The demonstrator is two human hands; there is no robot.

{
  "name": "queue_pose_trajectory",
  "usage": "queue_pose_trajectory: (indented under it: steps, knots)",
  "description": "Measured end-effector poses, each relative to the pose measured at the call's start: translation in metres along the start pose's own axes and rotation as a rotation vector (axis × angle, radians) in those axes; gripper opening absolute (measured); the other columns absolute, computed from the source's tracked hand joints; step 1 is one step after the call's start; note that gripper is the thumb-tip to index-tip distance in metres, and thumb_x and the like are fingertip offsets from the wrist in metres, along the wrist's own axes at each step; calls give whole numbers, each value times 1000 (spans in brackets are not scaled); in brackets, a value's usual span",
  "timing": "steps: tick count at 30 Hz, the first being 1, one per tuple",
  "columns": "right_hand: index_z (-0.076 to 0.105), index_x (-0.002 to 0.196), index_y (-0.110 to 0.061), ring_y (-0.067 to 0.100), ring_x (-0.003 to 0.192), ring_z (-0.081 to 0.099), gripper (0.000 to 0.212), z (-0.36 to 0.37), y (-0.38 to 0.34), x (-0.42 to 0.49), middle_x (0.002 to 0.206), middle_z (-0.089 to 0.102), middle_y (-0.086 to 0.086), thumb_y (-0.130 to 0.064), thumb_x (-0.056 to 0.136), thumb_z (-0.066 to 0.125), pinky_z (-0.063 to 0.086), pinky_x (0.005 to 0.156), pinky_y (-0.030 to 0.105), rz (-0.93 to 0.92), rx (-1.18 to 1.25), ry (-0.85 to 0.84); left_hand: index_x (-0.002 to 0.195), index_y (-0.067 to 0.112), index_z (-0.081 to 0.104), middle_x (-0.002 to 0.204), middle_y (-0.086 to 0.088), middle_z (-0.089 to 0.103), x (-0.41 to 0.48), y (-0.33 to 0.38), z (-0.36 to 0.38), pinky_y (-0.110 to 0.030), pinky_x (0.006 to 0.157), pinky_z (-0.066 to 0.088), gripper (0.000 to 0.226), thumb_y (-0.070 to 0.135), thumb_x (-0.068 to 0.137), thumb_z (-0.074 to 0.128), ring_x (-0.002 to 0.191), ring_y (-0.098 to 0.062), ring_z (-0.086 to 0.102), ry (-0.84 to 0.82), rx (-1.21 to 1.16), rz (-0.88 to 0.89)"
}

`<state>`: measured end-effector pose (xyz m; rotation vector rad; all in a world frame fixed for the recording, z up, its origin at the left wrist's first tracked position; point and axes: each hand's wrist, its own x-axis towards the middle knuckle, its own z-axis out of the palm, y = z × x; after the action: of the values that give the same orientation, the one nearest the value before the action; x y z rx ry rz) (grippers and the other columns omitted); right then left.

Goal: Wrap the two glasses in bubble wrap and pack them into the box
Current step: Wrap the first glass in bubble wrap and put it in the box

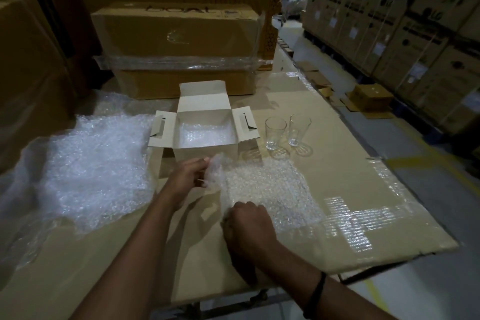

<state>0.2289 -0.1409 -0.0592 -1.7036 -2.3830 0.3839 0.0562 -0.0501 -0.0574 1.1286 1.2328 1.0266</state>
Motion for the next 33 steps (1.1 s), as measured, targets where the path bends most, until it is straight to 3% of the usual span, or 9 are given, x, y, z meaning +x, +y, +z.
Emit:
queue_pose_trajectory:
  steps: [3,7,13,15,17,21,24,28,33]
  knots:
    - [71,83,-16,14,74,64,20,-22,28,4,85,71,1,-23,94,56,49,68,24,219,564,22,141,26,46,113,-7,70,6,-5,9,-36,77,53,41,25,100,49,93,-25,67,98,-89,144]
    - [68,82,1,20,53,54,14,-50,84,0,72,65,16,-7,87,58,37,45,23,551,1009,141,126,32,54,117,2,63,0,-18,43,-30,79,53,38,17,92,63,99,-7,62,126,116,351]
    - [62,64,-8,19,52,56,22,-49,145,-13,56,59,3,-18,82,69,46,53,29,718,624,129,139,38,49,159,7,28,23,-47,73,-45,114,11,52,53,91,37,147,-20,17,-129,1141,416]
    - [66,80,-15,22,75,64,14,-51,150,-13,78,67,4,-28,80,72,51,71,33,726,404,118,139,39,48,159,6,27,26,-44,77,-46,113,8,47,53,95,39,147,-20,16,-183,1304,382]
    - [60,120,-17,28,106,57,47,-48,149,-15,117,61,8,-43,83,70,46,89,37,668,30,181,135,40,51,156,6,32,26,-42,78,-45,110,8,49,57,91,38,144,-19,22,-201,1399,342]
    - [54,131,-22,28,116,48,62,-38,133,-16,132,53,6,-62,84,58,40,93,41,364,-152,377,134,40,53,151,6,40,24,-43,77,-43,105,11,70,70,78,23,139,-19,30,-121,1413,383]
    - [60,121,-24,25,108,53,69,-17,120,-15,121,60,2,-76,79,45,41,88,41,182,-226,141,141,41,45,158,7,27,24,-47,70,-41,107,3,58,56,85,36,145,-23,20,-115,1320,425]
    - [64,104,-25,24,98,57,29,-12,113,-7,104,64,0,-44,91,46,37,83,37,142,-257,31,129,38,58,153,13,36,27,-50,61,-45,107,8,49,35,81,47,144,-22,25,-168,1253,413]
    - [72,95,-16,16,86,64,18,-53,141,6,92,72,-1,-18,94,54,46,72,23,188,353,-76,101,36,70,135,17,55,31,-48,54,-36,108,20,34,49,69,70,133,-8,41,-86,714,340]
